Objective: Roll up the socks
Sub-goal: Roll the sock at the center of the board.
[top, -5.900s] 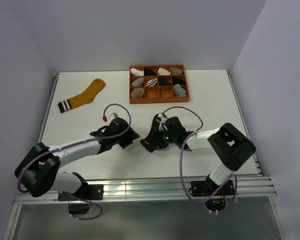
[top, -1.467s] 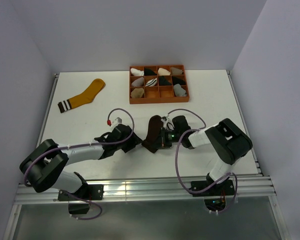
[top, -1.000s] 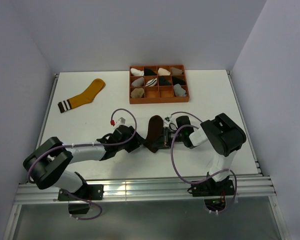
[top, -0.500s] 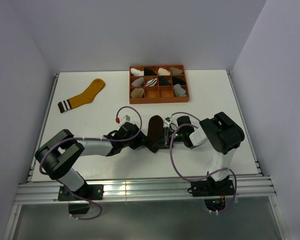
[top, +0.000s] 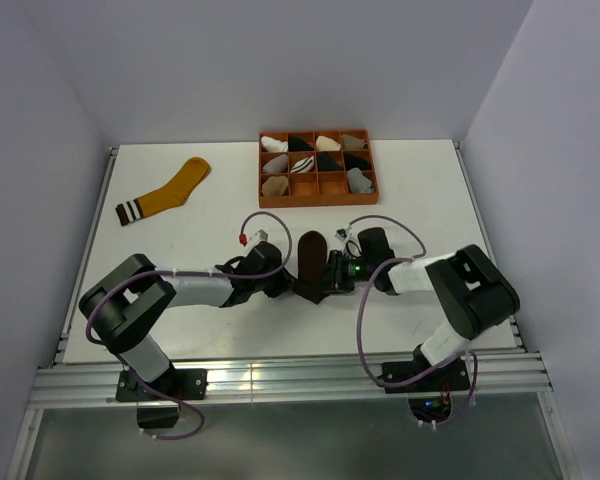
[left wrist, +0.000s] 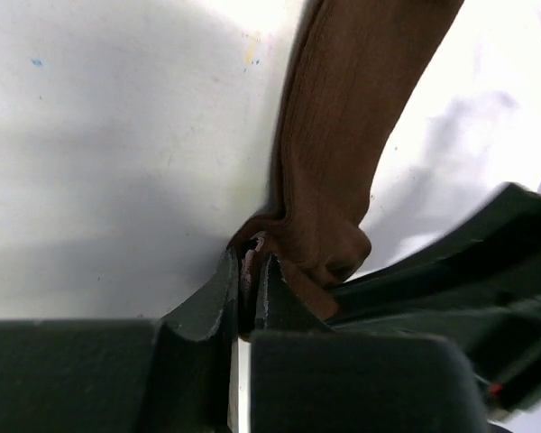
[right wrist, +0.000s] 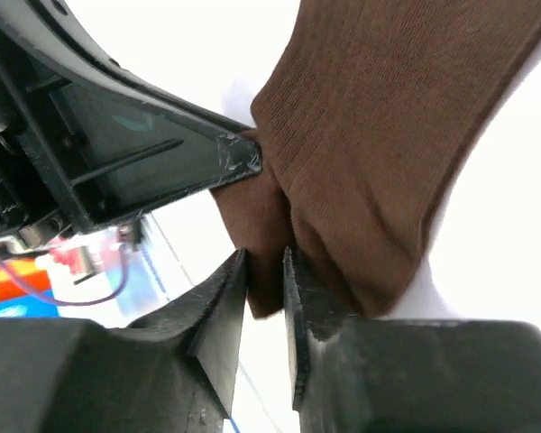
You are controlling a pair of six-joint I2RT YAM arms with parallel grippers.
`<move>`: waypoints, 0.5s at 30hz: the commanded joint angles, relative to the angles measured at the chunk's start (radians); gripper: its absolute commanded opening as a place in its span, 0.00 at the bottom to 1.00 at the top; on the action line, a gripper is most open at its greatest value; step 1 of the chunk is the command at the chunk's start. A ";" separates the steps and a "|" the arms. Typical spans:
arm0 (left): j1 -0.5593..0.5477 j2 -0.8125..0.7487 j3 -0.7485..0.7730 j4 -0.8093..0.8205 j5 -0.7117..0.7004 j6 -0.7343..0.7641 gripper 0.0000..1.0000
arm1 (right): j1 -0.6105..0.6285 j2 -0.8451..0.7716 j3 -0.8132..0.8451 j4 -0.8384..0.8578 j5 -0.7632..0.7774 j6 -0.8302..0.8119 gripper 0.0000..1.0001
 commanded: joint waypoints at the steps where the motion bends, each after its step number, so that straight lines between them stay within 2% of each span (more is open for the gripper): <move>1: -0.004 0.009 0.013 -0.165 -0.046 0.038 0.00 | -0.003 -0.124 0.040 -0.208 0.142 -0.127 0.31; 3: -0.004 0.004 0.021 -0.193 -0.052 0.045 0.00 | -0.003 -0.194 0.080 -0.289 0.222 -0.176 0.33; 7: -0.003 -0.003 0.038 -0.242 -0.065 0.062 0.00 | -0.003 -0.221 0.184 -0.409 0.319 -0.229 0.34; 15: 0.022 0.030 0.090 -0.304 -0.057 0.122 0.00 | 0.020 -0.133 0.283 -0.402 0.402 -0.255 0.31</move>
